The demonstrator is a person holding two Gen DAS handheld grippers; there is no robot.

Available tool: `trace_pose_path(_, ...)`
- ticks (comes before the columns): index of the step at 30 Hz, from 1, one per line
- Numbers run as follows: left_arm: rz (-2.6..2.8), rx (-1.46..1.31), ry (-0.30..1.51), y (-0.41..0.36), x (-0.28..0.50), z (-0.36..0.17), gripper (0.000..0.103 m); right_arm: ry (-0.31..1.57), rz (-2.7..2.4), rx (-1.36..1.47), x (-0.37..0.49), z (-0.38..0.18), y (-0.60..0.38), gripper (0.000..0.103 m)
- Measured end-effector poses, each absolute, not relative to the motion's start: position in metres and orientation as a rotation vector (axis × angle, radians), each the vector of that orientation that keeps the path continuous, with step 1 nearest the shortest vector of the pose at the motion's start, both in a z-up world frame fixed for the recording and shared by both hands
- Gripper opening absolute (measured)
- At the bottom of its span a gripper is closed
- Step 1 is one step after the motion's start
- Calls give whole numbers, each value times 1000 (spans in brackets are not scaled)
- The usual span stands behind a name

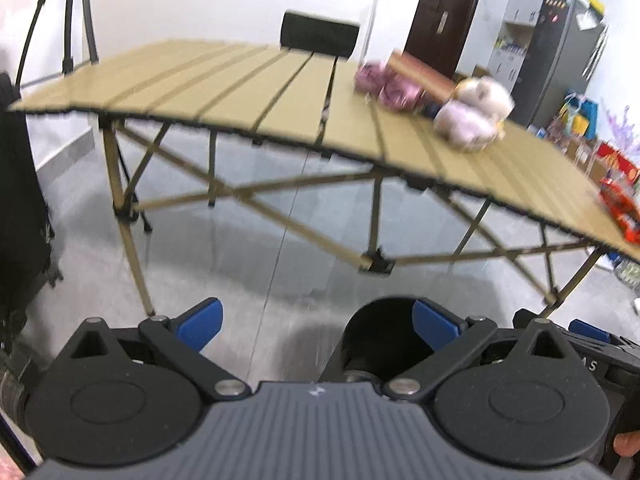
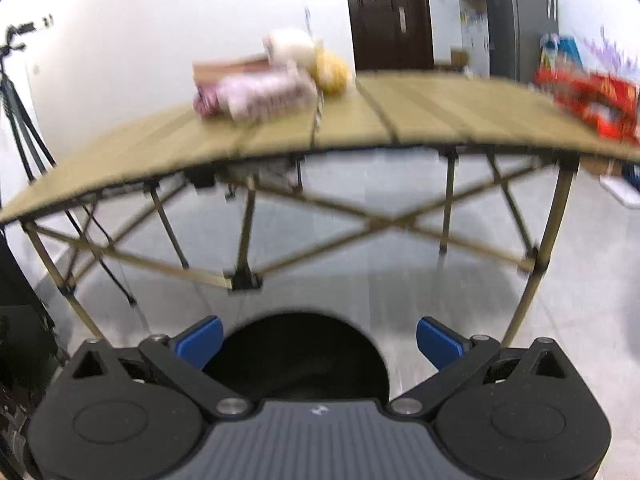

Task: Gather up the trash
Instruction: 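Raise both grippers back up to the table, then reach the right gripper to the lavender plush and grasp it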

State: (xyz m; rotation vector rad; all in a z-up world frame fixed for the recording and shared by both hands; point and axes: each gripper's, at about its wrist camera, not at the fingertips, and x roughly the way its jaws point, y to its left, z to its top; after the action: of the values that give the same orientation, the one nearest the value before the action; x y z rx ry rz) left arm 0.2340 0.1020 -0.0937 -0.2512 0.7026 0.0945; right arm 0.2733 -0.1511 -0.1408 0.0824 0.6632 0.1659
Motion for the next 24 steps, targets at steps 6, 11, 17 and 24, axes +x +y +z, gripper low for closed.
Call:
trace_pose_path(6,89,-232,615,91,236,-57,103,474,180,52,262,-97,-162,103)
trace_pose_path(11,110,-224,565,86,243,-37,103,383,207,64,268,-74,-169,103)
trace_pose_path(17,142,-231,537,86,261,-23,103,331,254,76,286,-59,-171,103)
trace_pose_path(24,172,-235,523,89,291,-16,103,314,280,67,316,-53,-160,103)
